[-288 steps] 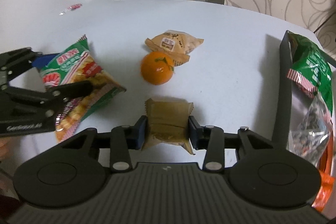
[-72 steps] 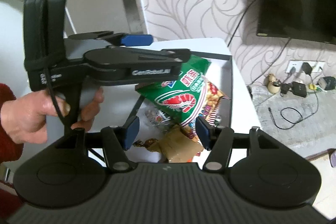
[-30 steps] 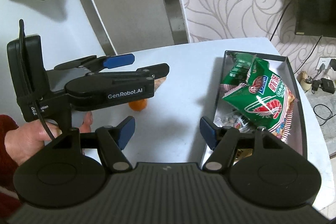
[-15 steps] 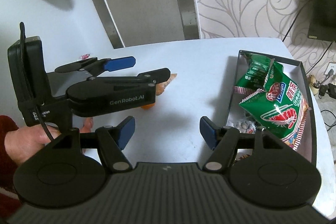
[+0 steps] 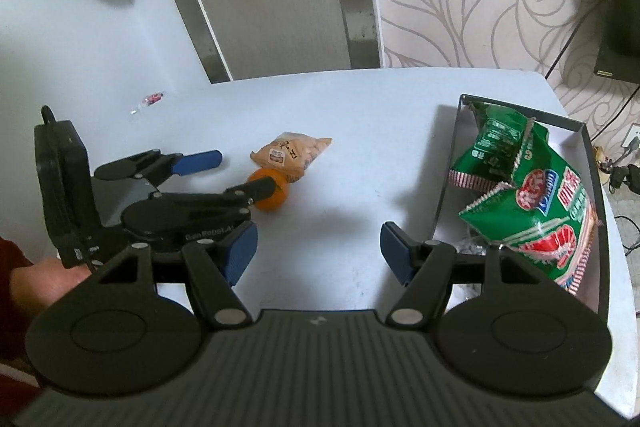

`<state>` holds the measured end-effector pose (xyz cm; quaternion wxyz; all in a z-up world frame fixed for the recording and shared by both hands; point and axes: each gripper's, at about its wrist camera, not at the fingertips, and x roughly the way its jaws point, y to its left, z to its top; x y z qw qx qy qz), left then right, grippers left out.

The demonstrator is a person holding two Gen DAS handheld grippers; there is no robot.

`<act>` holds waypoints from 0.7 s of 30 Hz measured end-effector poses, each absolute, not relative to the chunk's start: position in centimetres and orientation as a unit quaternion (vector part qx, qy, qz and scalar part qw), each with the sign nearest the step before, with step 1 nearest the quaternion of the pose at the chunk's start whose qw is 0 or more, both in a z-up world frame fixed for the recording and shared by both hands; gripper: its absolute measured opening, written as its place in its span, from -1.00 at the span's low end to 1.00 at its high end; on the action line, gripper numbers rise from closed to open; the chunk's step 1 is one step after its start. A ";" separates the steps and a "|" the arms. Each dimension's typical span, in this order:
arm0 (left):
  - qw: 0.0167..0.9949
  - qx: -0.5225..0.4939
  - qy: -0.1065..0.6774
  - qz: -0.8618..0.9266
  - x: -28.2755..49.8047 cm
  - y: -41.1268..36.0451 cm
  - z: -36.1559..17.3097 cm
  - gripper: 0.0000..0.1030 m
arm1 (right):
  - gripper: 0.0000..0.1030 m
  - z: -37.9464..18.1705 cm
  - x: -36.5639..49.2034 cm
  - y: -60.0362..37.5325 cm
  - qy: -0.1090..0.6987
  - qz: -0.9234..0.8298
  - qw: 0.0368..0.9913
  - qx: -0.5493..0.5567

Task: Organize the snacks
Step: 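Move both tools back toward the orange and peanut bag on the table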

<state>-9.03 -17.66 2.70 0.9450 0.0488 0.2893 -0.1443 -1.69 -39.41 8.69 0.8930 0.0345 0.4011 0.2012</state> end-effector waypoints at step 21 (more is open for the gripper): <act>0.932 0.045 0.317 -0.171 -10.0 -16.3 1.8 -0.12 | 0.45 3.7 11.3 -29.6 0.449 0.205 0.869 0.021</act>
